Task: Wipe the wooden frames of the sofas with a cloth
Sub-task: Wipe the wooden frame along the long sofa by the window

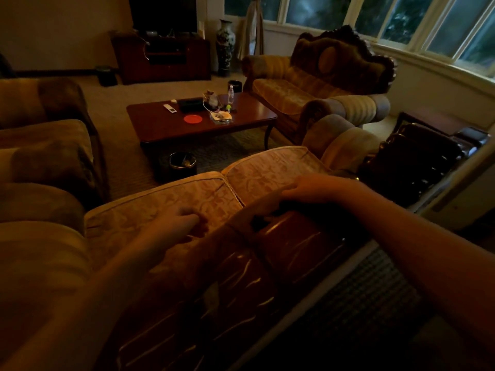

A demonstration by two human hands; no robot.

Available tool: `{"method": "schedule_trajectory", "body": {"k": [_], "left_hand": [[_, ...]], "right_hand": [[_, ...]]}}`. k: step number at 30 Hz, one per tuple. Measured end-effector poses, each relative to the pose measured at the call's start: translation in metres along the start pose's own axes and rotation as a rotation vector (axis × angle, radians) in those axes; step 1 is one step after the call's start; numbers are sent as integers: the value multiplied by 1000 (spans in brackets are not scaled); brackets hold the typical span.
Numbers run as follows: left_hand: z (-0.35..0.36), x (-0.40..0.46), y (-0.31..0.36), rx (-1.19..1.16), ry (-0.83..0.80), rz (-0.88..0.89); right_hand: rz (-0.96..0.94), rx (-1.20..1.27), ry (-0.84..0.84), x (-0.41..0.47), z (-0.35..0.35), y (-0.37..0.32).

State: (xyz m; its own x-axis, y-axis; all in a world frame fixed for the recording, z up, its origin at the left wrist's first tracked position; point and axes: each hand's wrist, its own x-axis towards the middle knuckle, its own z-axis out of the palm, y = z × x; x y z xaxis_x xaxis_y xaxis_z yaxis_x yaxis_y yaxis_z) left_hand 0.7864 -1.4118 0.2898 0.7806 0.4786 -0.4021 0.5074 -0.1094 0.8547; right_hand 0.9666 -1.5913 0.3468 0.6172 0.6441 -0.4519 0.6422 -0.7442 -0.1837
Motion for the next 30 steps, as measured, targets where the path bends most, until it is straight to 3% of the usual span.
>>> {"method": "schedule_trajectory", "body": {"k": [4, 7, 11, 13, 15, 17, 21, 26, 30], "left_hand": [[-9, -10, -15, 2, -57, -8], [-12, -15, -17, 28, -99, 13], [-24, -27, -18, 26, -110, 70], [-31, -33, -23, 11, -105, 87], [-35, -38, -28, 7, -104, 77], [-35, -40, -34, 18, -107, 60], [-34, -43, -38, 43, -118, 78], [-38, -48, -44, 37, -92, 109], [-23, -53, -49, 29, -130, 107]], "right_hand": [[-5, -174, 1, 4, 33, -43], [-112, -317, 118, -11, 70, -96], [18, -118, 13, -5, 43, -61], [125, 61, 78, -7, 20, -34], [162, 14, 138, -11, 18, -38], [144, -191, 149, -18, 41, -71], [-132, -335, 362, -36, 93, -113], [175, -205, 445, -23, 37, -32], [48, -212, 827, -50, 88, -43]]}}
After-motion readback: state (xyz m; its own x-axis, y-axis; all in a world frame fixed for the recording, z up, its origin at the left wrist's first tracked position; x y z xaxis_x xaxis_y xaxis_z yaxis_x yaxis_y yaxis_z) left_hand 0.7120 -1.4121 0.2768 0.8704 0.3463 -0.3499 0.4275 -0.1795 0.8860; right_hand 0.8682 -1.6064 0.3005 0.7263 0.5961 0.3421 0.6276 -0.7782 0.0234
